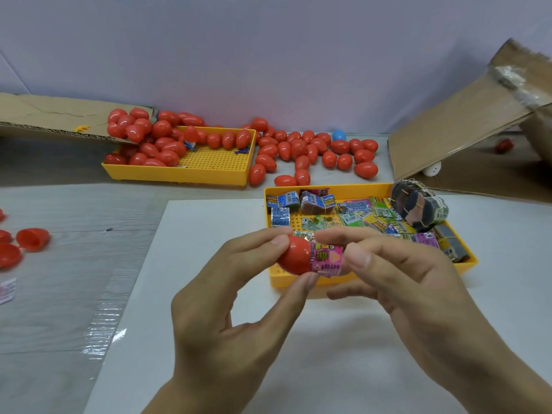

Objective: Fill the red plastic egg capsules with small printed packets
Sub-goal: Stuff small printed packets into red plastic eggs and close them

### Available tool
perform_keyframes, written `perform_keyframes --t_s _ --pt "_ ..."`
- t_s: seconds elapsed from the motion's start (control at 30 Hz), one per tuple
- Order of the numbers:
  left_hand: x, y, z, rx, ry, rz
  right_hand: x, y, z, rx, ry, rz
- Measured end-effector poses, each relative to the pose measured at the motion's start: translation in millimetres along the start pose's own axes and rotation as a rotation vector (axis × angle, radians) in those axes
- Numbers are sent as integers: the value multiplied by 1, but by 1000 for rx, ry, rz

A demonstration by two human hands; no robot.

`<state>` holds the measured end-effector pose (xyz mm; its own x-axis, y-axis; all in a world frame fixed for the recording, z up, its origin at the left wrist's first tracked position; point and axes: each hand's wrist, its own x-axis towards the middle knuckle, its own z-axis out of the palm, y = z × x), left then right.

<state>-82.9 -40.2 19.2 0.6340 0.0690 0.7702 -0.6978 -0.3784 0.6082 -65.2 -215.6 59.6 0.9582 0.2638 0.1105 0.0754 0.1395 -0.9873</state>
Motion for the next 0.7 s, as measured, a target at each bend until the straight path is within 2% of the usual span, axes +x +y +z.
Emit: perform_keyframes --t_s 0.07,0.37,0.57,0.7 --pt "-2 0 3 -3 31 3 0 0 0 27 -22 19" --pt "0 3 4 -15 -26 12 0 0 -1 312 -91 207" --pt "2 5 5 -144 -25 -43 1 0 -4 409 -117 292" --pt "2 6 2 -119 -46 -41 1 1 -3 369 -99 304"
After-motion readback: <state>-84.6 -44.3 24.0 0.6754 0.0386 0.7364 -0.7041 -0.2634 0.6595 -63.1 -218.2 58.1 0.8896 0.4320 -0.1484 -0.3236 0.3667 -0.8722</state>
